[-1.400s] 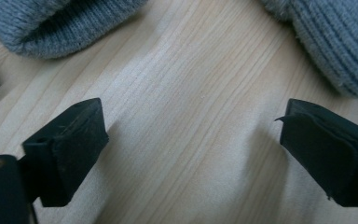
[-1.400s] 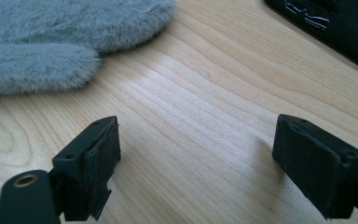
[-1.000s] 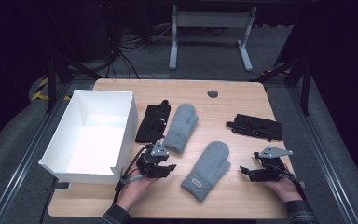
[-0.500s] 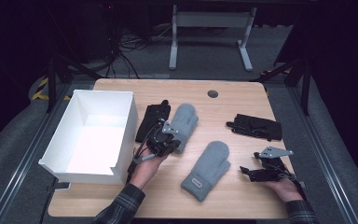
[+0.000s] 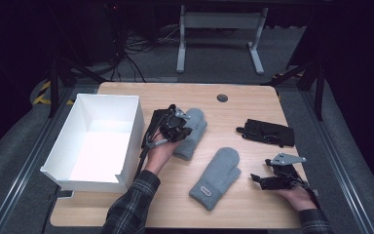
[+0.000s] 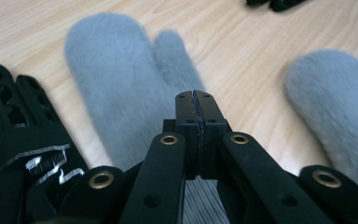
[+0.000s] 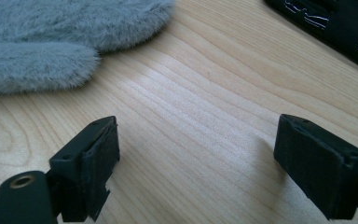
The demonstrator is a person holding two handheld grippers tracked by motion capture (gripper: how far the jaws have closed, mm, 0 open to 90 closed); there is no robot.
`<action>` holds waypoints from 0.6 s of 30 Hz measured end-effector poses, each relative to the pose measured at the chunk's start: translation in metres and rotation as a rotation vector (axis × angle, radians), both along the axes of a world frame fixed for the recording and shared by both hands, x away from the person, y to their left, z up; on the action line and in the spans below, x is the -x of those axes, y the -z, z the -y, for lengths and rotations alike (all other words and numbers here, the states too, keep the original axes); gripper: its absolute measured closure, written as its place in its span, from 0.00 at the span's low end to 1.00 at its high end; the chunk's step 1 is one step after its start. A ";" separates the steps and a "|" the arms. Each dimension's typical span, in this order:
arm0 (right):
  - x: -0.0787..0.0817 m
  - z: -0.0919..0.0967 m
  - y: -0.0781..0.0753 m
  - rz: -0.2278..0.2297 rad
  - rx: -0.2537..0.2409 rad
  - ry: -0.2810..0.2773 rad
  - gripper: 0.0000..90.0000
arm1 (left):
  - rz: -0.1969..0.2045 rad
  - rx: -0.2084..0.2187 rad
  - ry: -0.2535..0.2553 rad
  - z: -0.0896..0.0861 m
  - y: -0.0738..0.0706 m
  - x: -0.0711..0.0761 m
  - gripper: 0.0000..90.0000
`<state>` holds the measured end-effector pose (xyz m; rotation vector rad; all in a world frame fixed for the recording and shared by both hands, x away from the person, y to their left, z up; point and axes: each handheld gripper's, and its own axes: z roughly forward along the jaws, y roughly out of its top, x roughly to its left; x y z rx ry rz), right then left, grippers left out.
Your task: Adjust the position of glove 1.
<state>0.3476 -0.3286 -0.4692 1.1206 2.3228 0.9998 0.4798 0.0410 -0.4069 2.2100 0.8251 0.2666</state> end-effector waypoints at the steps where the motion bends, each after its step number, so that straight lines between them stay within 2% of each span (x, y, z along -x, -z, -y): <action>1: 0.000 0.000 0.000 0.000 0.000 0.000 0.16 | -0.006 -0.003 -0.001 0.002 0.001 -0.004 1.00; 4: 0.000 0.000 0.000 0.000 0.001 -0.001 0.16 | -0.012 -0.003 -0.005 0.005 0.007 -0.013 1.00; 7: 0.000 0.000 0.000 0.000 0.001 -0.002 0.16 | -0.026 -0.018 -0.008 0.008 0.016 -0.019 1.00; 8: 0.000 0.000 0.000 0.000 0.001 -0.002 0.16 | -0.042 -0.036 -0.001 0.010 0.023 -0.022 1.00; 14: 0.000 0.000 0.000 0.000 0.000 -0.004 0.16 | -0.074 -0.068 0.025 0.013 0.034 -0.022 1.00; 18: 0.000 0.000 0.000 0.000 0.001 -0.003 0.16 | -0.083 -0.060 0.045 0.012 0.035 -0.017 1.00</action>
